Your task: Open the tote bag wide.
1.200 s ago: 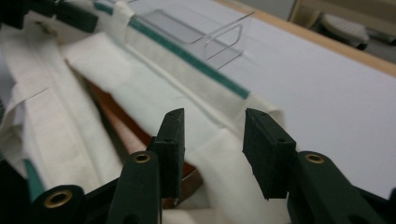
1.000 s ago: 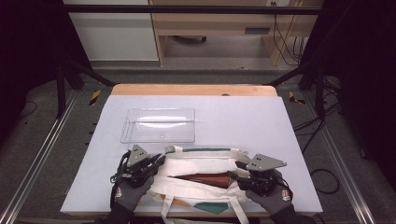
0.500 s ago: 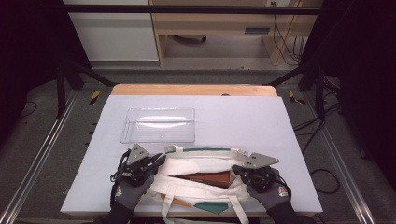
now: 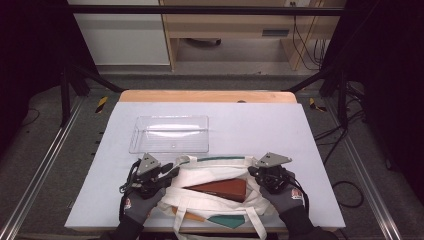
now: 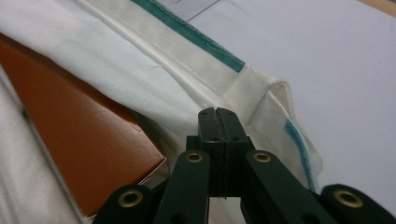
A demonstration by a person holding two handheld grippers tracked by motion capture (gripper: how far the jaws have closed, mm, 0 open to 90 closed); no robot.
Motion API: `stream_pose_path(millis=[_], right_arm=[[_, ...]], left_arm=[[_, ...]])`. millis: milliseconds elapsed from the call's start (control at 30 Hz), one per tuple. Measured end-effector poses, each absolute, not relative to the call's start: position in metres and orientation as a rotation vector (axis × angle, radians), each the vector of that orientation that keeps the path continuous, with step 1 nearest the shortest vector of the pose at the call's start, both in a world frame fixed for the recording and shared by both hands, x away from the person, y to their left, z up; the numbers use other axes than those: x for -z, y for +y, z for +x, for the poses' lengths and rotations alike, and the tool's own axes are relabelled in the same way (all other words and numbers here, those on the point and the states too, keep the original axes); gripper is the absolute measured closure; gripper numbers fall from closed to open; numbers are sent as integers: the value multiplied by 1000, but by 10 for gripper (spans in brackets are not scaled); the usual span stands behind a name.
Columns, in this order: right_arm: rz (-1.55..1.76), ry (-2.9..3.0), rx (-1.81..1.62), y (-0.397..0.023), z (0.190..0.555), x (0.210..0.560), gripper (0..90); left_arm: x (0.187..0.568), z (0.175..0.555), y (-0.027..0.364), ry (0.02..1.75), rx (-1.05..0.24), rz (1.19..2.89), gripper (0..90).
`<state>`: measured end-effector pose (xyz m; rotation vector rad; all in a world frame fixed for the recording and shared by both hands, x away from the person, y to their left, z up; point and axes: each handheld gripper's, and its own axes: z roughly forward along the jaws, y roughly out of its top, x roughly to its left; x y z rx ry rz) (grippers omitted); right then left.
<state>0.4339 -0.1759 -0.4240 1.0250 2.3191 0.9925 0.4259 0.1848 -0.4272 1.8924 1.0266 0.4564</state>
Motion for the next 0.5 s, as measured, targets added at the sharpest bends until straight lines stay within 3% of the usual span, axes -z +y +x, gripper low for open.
stream_pose_path(millis=[200,500], right_arm=[[1034,2303,-1034,-179,434,428,880],[999,2291,-1105,-180,425,420,781]], left_arm=[[416,418,190,1025,-495,1845,495],[389,392,193,930,-536,1781,540]])
